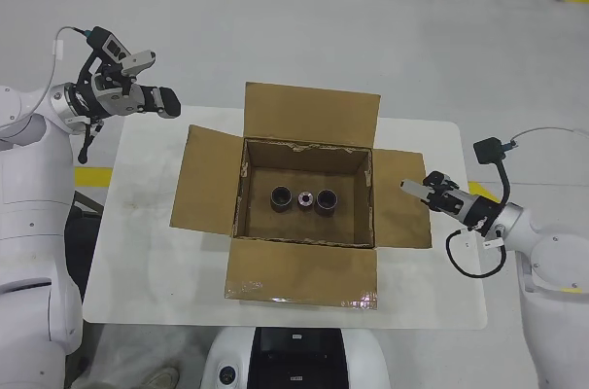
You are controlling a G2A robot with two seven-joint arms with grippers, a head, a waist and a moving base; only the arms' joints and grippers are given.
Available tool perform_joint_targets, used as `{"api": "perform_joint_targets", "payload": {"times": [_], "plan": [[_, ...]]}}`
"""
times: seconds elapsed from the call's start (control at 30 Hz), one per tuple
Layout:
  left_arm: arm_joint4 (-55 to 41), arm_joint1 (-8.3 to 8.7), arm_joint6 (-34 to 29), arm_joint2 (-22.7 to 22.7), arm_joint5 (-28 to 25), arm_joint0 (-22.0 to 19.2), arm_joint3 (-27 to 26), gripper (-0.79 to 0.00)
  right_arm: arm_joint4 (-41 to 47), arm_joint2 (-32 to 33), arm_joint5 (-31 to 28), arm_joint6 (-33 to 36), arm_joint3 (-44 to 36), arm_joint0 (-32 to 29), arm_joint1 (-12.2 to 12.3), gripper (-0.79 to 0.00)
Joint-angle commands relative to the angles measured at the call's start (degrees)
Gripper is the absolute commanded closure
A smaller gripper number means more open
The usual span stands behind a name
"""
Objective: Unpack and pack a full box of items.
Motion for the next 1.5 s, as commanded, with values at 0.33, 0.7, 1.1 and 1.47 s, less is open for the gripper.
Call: {"api": "perform_joint_targets", "payload": {"times": [0.33,0.7,1.1,1.47], "plan": [[0.0,0.0,0.0,0.0,0.0,0.0,0.0,-0.785,0.0,0.0,0.0,0.0,0.0,0.0,0.0,-0.785],[0.0,0.0,0.0,0.0,0.0,0.0,0.0,-0.785,3.8,0.5,2.8,-1.4,0.6,-0.8,0.0,-0.785],[0.0,0.0,0.0,0.0,0.0,0.0,0.0,-0.785,7.7,1.4,3.5,-0.1,11.9,2.5,1.0,-0.785],[0.0,0.0,0.0,0.0,0.0,0.0,0.0,-0.785,10.5,-0.5,3.1,0.5,19.8,4.4,1.5,-0.785]]}}
